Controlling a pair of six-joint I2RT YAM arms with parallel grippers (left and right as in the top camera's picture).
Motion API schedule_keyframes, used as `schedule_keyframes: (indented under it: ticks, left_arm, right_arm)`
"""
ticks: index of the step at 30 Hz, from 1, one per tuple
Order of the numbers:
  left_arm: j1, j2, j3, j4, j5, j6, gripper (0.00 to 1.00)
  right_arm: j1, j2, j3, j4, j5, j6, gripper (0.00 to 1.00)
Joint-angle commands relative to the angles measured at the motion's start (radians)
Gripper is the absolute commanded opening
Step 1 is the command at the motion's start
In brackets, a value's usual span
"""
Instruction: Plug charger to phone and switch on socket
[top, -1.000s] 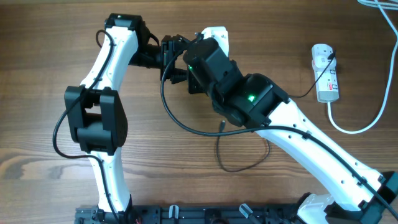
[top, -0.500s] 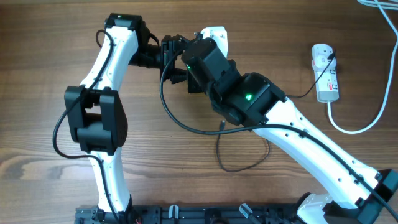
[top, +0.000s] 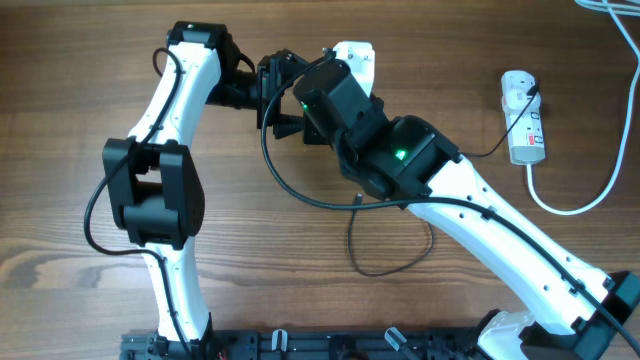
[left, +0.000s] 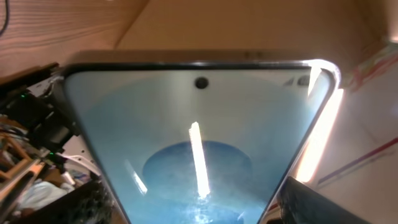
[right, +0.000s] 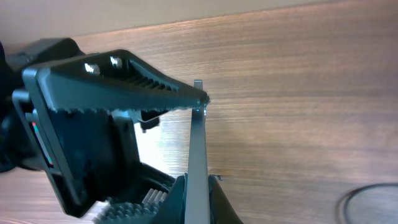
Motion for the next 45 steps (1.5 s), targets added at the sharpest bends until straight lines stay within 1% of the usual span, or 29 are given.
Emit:
schedule_keyframes:
  ticks: [1,3,7,8,10,11,12,16,18,19,20,21,22,27,28,29,30,31,33,37,39,40,41,42,43,44,45]
  left_arm:
    - [-0.009,-0.04,0.022,-0.002,0.032,0.009,1.0]
    - [-0.009,-0.04,0.022,-0.002,0.032,0.009,1.0]
    - [-0.009,-0.04,0.022,-0.002,0.032,0.009,1.0]
    - [-0.009,-0.04,0.021,-0.002,0.032,0.009,0.97]
    - [-0.009,-0.04,0.022,-0.002,0.032,0.009,0.87]
    - [-0.009,-0.04,0.021,-0.002,0.032,0.009,0.85]
    - [-0.009,-0.04,0.022,-0.002,0.032,0.009,0.8]
    - [-0.009,-0.04,0.021,-0.002,0.032,0.009,0.6]
    - [-0.009,-0.04,0.021,-0.002,0.032,0.009,0.58]
    - [-0.009,-0.04,0.021,-0.002,0.032,0.009,0.55]
    - [-0.009,-0.04,0.021,-0.002,0.032,0.008,0.47]
    - [-0.009,-0.04,0.021,-0.002,0.032,0.008,0.43]
    - [-0.009,-0.04,0.021,-0.002,0.032,0.008,0.41]
    - [-0.009,-0.04,0.021,-0.002,0.032,-0.018,0.4]
    - [-0.009,-0.04,0.021,-0.002,0.032,-0.018,0.34]
    - [-0.009,-0.04,0.021,-0.002,0.032,-0.018,0.31]
    - [-0.009,-0.04,0.021,-0.002,0.032,-0.018,0.24]
    - [-0.009,-0.04,0.021,-0.002,0.032,-0.018,0.2]
    - [-0.009,-0.04,0.021,-0.002,0.032,-0.018,0.2]
    - [-0.009,-0.04,0.021,-0.002,0.032,-0.018,0.13]
    - [-0.009,-0.04,0.021,-0.002,0.032,-0.018,0.04]
    - [-0.009,-0.04,0.021,-0.002,0.032,-0.018,0.04]
    - [-0.009,-0.04,0.021,-0.002,0.032,-0.018,0.04]
    - [-0.009,-0.04,0.021,-0.002,0.032,-0.018,0.04]
    - [-0.009,-0.04,0.021,-0.002,0.032,-0.018,0.04]
    - [-0.009,-0.04,0.021,-0.002,0.032,-0.017,0.04]
    - [-0.009,-0.04,0.021,-0.001,0.032,-0.017,0.04]
  right_arm:
    - [0.005,0.014,0.013,0.026,0.004,0.251,0.04]
    - [0.005,0.014,0.013,0.036,0.007,0.395,0.04]
    - [0.005,0.014,0.013,0.021,0.066,0.799,0.04]
    - [0.005,0.014,0.013,0.004,0.077,0.926,0.04]
    - [0.005,0.014,0.013,-0.026,0.078,1.106,0.04]
    - [0.005,0.014,0.013,-0.043,0.079,1.173,0.04]
    - [0.005,0.014,0.013,-0.052,0.082,1.214,0.04]
    - [0.005,0.014,0.013,-0.045,0.108,1.23,0.04]
    - [0.005,0.013,0.013,-0.046,0.108,1.27,0.04]
    - [0.005,0.013,0.013,-0.045,0.108,1.29,0.04]
    - [0.005,0.013,0.013,-0.045,0.108,1.31,0.04]
    - [0.005,0.013,0.013,-0.045,0.108,1.316,0.04]
    - [0.005,0.013,0.013,-0.045,0.108,1.316,0.04]
    - [0.005,0.013,0.013,-0.045,0.104,1.316,0.04]
    - [0.005,0.013,0.013,-0.045,0.104,1.316,0.04]
    - [0.005,0.013,0.013,-0.045,0.104,1.315,0.04]
    - [0.005,0.013,0.013,-0.045,0.104,1.315,0.04]
    - [0.005,0.013,0.013,-0.045,0.104,1.313,0.04]
    - [0.005,0.013,0.013,-0.046,0.104,1.304,0.04]
    - [0.005,0.013,0.013,-0.044,0.104,1.213,0.04]
    - [0.005,0.013,0.013,-0.044,0.104,1.178,0.04]
    - [0.005,0.013,0.013,-0.044,0.104,1.156,0.06]
    - [0.005,0.013,0.013,-0.044,0.105,1.126,0.1]
    - [0.005,0.013,0.013,-0.044,0.105,1.107,0.19]
    - [0.005,0.013,0.013,-0.044,0.106,1.06,0.35]
    - [0.005,0.012,0.013,-0.045,0.109,1.027,0.55]
    - [0.005,0.01,0.013,-0.045,0.117,0.93,0.75]
